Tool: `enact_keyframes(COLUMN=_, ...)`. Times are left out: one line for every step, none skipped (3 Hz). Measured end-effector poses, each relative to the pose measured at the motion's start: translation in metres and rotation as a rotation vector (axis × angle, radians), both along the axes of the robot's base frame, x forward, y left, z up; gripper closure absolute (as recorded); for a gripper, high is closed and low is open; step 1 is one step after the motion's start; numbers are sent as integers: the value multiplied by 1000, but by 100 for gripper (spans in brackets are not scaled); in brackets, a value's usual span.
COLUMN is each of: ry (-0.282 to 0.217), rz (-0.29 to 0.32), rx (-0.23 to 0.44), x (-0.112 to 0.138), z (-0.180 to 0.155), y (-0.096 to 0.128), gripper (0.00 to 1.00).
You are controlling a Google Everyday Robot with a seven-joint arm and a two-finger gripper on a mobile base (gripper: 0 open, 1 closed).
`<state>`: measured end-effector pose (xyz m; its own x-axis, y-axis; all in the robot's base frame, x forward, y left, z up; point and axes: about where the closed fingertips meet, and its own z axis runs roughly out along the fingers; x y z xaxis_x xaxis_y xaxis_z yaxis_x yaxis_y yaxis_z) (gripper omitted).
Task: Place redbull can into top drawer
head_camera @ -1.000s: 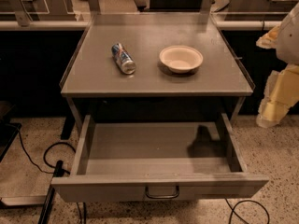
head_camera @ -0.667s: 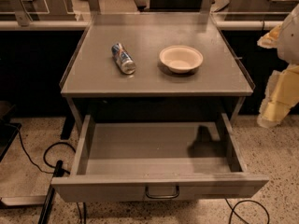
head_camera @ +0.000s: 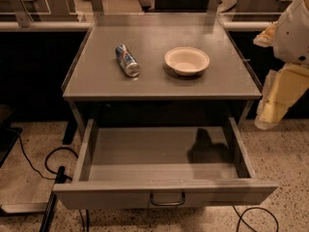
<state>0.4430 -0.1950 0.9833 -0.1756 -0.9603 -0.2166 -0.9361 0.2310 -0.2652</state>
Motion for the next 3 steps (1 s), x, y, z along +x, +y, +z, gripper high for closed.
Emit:
enact_keyframes(ry=-8, rz=-34, rx=27, x=4, z=-5, y=4, gripper=0)
enact_keyframes(ry=-12, rz=-87, rx=56, x=35, z=-10, y=27, gripper=0)
enact_keyframes(ry=-14, rz=-137, rx=97, x=77, z=-3, y=67, gripper=0)
